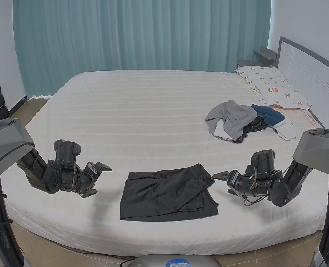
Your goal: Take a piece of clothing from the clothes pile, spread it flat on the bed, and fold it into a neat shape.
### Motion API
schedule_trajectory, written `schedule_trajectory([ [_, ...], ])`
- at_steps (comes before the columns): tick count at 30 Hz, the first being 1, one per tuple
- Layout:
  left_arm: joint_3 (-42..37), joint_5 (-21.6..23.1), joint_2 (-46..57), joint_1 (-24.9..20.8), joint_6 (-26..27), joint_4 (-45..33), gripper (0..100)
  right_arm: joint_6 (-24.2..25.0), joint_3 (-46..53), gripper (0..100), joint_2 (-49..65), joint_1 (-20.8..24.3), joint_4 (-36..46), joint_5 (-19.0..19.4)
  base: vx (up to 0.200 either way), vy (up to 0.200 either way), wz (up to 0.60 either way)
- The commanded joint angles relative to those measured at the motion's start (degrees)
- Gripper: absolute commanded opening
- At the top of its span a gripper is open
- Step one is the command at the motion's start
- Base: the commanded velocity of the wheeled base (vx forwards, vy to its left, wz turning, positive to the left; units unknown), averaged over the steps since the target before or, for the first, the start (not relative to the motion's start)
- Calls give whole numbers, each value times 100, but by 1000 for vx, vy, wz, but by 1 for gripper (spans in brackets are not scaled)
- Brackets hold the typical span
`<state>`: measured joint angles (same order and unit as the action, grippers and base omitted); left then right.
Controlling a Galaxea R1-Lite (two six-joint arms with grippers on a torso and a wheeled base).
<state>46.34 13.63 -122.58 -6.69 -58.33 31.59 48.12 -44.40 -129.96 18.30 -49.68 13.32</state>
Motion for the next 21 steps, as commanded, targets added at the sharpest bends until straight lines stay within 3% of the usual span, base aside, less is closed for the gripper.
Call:
schedule_trajectory([
  [1,-63,-45,-117,-7,-3,102,100,-320,-552,100,-196,174,389,-111,0,0,0],
  [5,-63,-53,-109,-7,-3,102,100,-646,-790,100,-258,174,670,-181,0,0,0],
  [10,-72,-53,-117,-16,-3,102,100,-1393,-1273,100,-258,209,1285,-647,0,0,0],
  [15,-63,-53,-117,-16,-3,93,100,-1744,-1660,100,-301,411,1566,-1007,0,0,0],
  [21,-63,-53,-109,-16,-3,102,100,-2025,-1985,100,-627,675,1672,-1183,0,0,0],
])
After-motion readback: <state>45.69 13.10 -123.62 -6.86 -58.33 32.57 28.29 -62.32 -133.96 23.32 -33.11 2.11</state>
